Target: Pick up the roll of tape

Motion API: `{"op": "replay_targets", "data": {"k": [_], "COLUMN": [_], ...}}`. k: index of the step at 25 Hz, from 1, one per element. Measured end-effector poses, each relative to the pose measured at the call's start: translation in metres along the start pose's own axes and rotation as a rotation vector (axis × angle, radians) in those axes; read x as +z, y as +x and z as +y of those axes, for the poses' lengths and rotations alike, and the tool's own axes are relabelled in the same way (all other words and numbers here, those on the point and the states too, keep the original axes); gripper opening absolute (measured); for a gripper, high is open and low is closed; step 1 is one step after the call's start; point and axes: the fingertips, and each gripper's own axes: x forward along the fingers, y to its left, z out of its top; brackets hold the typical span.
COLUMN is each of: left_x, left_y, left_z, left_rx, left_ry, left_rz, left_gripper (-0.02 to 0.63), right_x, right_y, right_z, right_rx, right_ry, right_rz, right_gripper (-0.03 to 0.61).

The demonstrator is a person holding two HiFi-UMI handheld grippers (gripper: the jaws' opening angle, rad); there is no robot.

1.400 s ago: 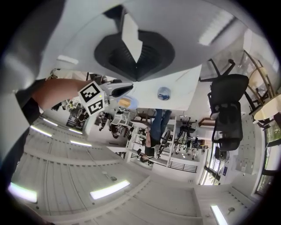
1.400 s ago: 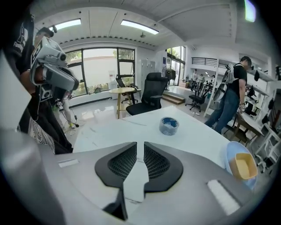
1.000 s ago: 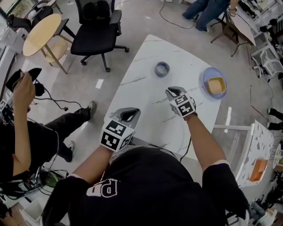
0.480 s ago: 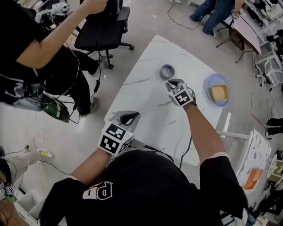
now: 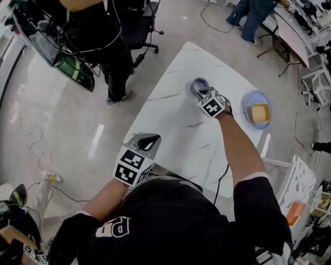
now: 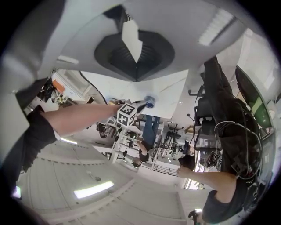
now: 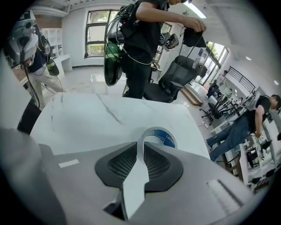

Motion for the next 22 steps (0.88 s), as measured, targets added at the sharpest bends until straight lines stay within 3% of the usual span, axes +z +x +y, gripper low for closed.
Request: {"op": "replay_targets", "data": {"k": [5, 22], "left_x": [-0.017, -0.020], "left_y": [-0.010, -0.007], "left_z": [0.006, 0.023], "left_rx": [0.001, 0.013], "left_ry": [-0.009, -0.046], "left_rz": [0.007, 0.021], "left_gripper": [0.055, 0.057], "right_x": [0.004, -0.005], "right_y": [0.013, 0.045], "right_z": [0.018, 0.018], "right_rx": [0.033, 0.089], "right_ry": [-0.020, -0.027], "right_rz": [0.032, 0.114], "right_gripper": [0.037, 0.041]}}
